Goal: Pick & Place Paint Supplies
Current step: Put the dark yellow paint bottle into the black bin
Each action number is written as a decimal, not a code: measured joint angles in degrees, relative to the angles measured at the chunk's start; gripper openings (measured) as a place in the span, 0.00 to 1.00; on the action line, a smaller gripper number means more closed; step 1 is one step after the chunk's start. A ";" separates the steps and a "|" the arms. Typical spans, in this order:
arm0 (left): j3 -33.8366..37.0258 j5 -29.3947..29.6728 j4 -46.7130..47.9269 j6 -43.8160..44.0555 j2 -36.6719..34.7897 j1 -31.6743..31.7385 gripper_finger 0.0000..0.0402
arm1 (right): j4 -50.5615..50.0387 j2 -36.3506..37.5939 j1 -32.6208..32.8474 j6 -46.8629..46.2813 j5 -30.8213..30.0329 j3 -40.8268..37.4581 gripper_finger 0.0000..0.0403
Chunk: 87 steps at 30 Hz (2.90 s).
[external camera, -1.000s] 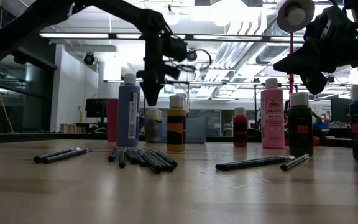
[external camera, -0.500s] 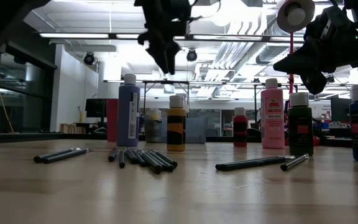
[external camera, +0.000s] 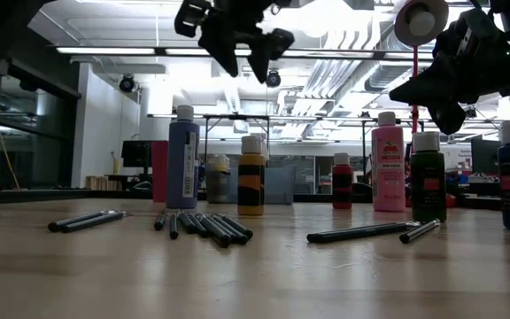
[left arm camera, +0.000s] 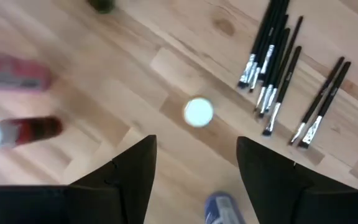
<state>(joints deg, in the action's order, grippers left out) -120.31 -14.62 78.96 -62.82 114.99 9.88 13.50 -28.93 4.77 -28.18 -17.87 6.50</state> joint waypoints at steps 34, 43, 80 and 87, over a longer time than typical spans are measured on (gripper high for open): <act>0.06 15.01 -0.38 26.43 6.89 -6.34 0.54 | 0.00 -0.02 -0.01 -0.01 0.00 0.00 0.01; 0.00 15.22 -0.42 4.54 6.83 -6.57 0.54 | 0.00 0.00 0.00 0.00 0.00 0.01 0.01; 0.04 14.22 -2.36 -18.44 10.92 -7.29 0.54 | 0.00 0.00 -0.01 -0.02 0.00 0.00 0.01; 0.11 14.22 -2.42 -19.31 11.61 -7.31 0.54 | 0.00 0.00 0.01 0.00 0.00 0.00 0.01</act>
<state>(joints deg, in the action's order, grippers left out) -120.20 -0.40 76.55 -82.12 126.61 2.57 13.50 -28.93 4.78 -28.18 -17.87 6.50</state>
